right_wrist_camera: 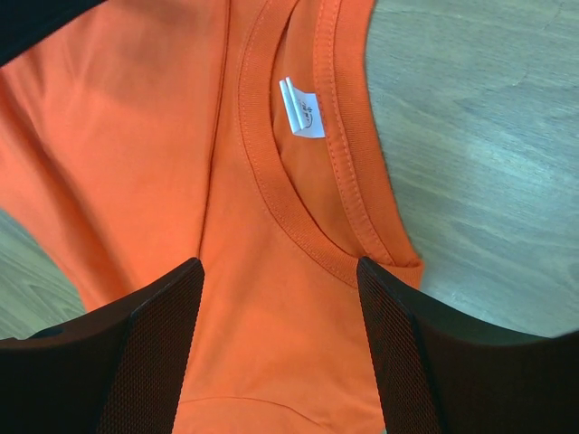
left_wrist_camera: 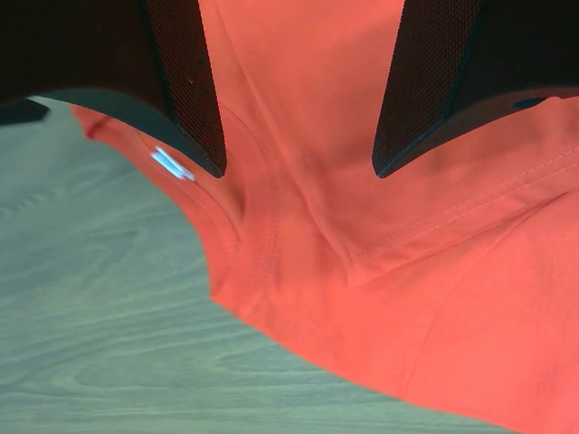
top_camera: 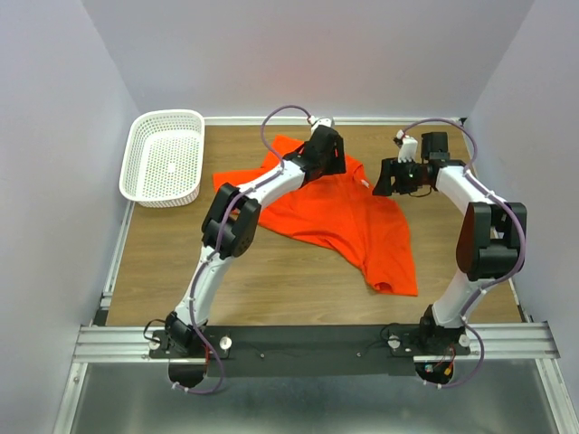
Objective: Fold and stack the t-shirts
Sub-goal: Flatten the tshirt out
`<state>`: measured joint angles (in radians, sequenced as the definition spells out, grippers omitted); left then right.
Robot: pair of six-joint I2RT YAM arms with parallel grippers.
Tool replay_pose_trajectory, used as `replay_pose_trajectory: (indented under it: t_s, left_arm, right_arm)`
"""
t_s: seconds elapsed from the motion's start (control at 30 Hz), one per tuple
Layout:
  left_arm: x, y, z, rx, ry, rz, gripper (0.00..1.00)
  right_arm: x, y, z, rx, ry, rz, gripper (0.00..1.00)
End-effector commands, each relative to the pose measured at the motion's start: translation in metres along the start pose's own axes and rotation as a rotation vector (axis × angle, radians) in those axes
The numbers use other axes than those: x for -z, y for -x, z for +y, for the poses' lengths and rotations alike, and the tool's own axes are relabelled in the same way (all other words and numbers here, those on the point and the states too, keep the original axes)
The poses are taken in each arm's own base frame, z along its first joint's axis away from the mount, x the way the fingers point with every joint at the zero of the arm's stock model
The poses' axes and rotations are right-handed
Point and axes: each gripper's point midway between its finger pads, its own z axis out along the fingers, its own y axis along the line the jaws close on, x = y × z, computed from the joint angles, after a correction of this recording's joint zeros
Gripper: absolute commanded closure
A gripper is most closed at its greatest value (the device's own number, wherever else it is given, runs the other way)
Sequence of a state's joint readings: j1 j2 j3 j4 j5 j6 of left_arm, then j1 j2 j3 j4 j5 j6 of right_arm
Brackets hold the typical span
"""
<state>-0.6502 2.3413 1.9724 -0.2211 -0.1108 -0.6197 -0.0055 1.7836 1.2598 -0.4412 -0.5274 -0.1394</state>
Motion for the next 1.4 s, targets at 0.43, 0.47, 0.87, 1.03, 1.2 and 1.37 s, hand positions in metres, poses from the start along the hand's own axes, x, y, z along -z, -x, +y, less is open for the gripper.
replay_pose_trajectory:
  t_s: [0.43, 0.47, 0.87, 1.03, 1.2, 1.37]
  left_arm:
    - [-0.046, -0.031, 0.025, -0.021, 0.132, 0.095, 0.41]
    - [-0.047, -0.033, 0.027, -0.022, 0.133, 0.100, 0.43]
    - [-0.053, -0.049, 0.026, -0.067, 0.102, 0.158, 0.73]
    - [-0.052, -0.048, 0.025, -0.087, 0.089, 0.162, 0.83]
    - [-0.044, -0.038, 0.024, -0.104, 0.091, 0.145, 1.00]
    - [-0.013, 0.002, 0.005, -0.109, 0.050, 0.044, 1.00]
  right_arm:
    - [0.006, 0.000, 0.007, 0.010, 0.016, -0.025, 0.24]
    - [0.006, 0.000, 0.008, 0.008, 0.019, -0.025, 0.24]
    - [0.012, 0.003, 0.014, 0.016, 0.045, -0.042, 0.24]
    - [0.014, 0.004, 0.016, 0.015, 0.052, -0.048, 0.24]
    - [0.016, 0.004, 0.016, 0.015, 0.057, -0.054, 0.24]
    - [0.018, 0.004, 0.016, 0.014, 0.059, -0.057, 0.24]
